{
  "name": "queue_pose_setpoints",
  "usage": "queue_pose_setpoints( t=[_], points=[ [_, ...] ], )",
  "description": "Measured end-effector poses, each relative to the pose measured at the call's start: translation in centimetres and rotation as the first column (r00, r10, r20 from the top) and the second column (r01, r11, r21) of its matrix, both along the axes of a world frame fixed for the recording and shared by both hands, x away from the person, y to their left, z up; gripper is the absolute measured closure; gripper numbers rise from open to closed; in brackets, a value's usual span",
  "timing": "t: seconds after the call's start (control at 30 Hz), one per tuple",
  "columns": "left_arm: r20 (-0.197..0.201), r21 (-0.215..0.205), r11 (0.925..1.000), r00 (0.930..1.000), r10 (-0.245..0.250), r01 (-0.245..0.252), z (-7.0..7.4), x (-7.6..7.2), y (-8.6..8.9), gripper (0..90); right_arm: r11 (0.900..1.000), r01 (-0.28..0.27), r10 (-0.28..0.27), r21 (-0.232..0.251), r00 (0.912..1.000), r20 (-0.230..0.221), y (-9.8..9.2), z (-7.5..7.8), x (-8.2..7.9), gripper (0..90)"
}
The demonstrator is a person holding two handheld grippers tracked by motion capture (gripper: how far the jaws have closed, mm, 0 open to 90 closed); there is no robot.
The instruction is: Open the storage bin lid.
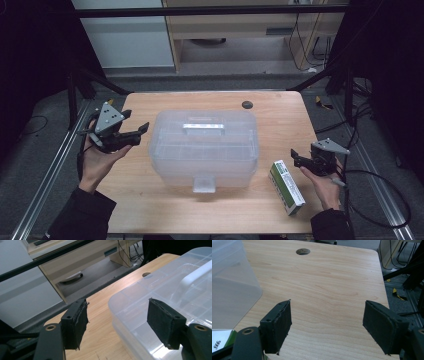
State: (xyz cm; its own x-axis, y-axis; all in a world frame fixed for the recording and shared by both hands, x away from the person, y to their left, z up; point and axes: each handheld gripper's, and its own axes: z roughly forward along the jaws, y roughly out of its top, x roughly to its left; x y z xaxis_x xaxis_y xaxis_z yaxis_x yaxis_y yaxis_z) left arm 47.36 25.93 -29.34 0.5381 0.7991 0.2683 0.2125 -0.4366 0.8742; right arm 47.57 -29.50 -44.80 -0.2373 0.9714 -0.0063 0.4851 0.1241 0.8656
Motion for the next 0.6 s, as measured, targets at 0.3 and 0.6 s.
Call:
queue_pose_setpoints(
  t=[0.3, 0.6],
  points=[
    [0.000, 0.077, 0.9955, 0.9984, -0.056, 0.056, 0.2, 0.0, -2.2, 34.6, 1.000, -0.021, 0.021, 0.015, 0.9998, -0.003, 0.1, 0.3, -0.1, 32.5],
    [-0.015, 0.141, 0.9856, 0.9956, -0.092, 0.094, 0.4, 0.1, -3.6, 36.1, 0.999, -0.036, 0.036, 0.005, 0.9992, -0.015, 0.2, 0.3, 0.0, 33.6]
  ],
)
